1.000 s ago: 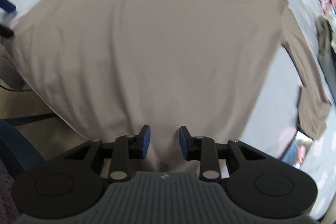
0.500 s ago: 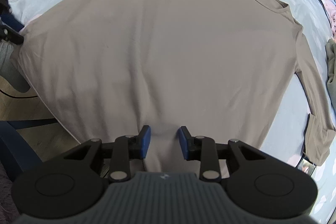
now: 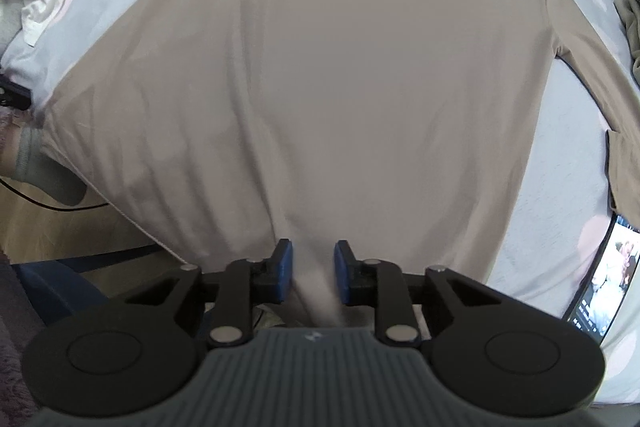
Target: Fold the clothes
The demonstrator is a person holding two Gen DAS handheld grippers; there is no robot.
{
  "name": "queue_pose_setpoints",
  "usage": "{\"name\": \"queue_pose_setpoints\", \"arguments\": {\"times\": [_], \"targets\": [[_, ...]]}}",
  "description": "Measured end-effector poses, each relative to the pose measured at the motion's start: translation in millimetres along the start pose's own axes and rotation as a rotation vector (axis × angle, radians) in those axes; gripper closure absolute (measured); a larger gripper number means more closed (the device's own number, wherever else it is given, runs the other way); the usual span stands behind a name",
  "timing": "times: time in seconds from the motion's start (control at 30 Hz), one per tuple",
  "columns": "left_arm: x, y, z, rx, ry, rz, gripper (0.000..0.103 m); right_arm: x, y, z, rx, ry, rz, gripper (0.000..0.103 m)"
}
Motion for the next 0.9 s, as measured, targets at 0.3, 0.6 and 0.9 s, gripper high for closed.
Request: {"name": "queue_pose_setpoints", "arguments": {"times": [0.3,0.6,0.9], "targets": [[4,4,17,-0.03,0.067,-0.002,0.074,5,16,-2,0.01,0.007,-0.04,0.075],[1,4,6,-0.048,0.127,-0.014,0.103,11,21,-11,0.061,-0.038,0.002,0.074],[-23,3,12,-0.124,0.096,-0.062,0.103,9,30,-17,0.062,-0.114,-0.061,0.082]]}}
Point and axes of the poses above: each gripper's, at about its wrist camera, not at the fingertips, and z roughly the way its jaws point, x to its right, y to its underside, the point moved 3 cm from there along z, roughly the way its jaws point, and after that the axes turned 5 degrees about -x, right-handed, at the moved point
